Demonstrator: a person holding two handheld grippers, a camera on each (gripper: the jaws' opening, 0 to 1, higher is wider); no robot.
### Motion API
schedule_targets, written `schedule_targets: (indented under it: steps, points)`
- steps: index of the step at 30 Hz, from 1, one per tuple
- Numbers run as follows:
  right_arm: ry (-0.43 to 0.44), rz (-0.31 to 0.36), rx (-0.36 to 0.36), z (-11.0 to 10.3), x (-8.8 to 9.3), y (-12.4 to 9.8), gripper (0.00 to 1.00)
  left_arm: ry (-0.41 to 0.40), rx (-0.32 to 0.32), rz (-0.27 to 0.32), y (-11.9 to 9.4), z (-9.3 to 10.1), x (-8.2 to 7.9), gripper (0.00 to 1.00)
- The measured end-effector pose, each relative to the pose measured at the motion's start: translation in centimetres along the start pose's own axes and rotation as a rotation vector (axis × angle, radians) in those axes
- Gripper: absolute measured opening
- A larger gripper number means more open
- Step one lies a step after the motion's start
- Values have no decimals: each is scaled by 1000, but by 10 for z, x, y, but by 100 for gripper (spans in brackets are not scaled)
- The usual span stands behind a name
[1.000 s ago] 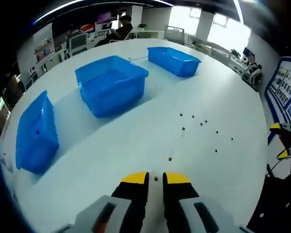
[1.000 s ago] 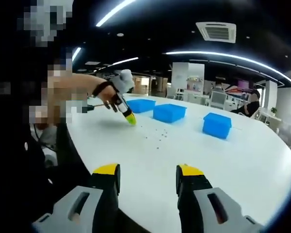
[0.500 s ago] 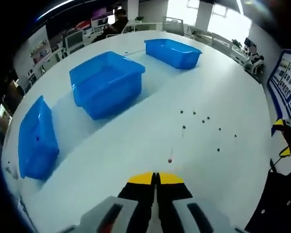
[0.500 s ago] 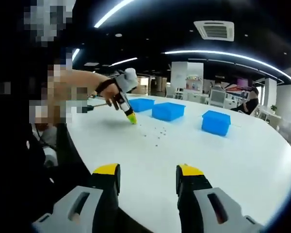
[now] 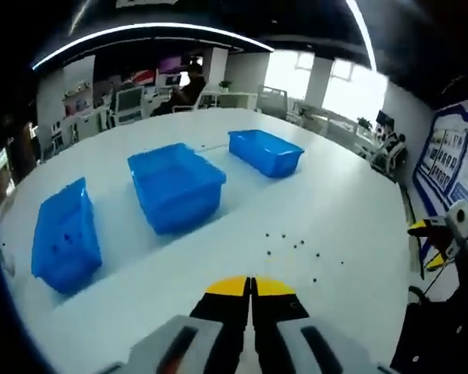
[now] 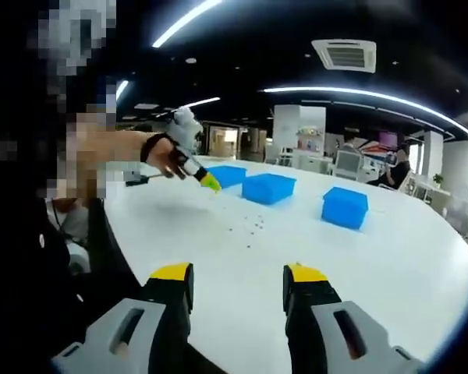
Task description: Pick up the resistors one by one and place each resistor into its matching bin, sorting the parts by color and model until every resistor is separated into the correct bin for its type
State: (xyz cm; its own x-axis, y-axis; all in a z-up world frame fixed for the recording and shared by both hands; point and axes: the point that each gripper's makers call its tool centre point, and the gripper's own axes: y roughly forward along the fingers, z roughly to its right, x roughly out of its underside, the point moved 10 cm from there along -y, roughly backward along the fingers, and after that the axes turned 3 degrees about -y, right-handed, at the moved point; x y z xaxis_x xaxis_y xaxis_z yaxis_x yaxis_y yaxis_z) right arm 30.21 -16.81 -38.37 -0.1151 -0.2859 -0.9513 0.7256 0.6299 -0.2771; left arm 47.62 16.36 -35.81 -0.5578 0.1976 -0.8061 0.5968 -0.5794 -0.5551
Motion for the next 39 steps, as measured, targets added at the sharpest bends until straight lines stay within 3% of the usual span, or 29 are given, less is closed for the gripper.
schedule_targets:
  steps: [4,7,10,15,19,21,26,32,39]
  points:
    - [4,30,44,0,-9,-1,47,-25,43,238,-25,11,-6,5]
    - [7,48,76,-1,-16,-2,47,-52,40,364,-37,20,-1,4]
    - [5,61,91,-3,-20,-3,47,-64,31,423,-38,20,1,4]
    - [2,65,104,-3,-22,-5,46,-46,38,453,-34,23,-9,4]
    - [13,68,130,-1,-20,-8,46,-6,20,471,-17,27,-32,4]
    - [17,69,149,2,-20,-10,46,66,-12,495,-5,28,-45,4]
    - [22,65,193,10,-18,-16,46,38,34,491,32,38,-82,4]
    - [21,49,248,21,-15,-23,46,80,63,459,90,60,-126,4]
    - [30,44,281,32,-13,-31,46,122,83,393,161,77,-162,4]
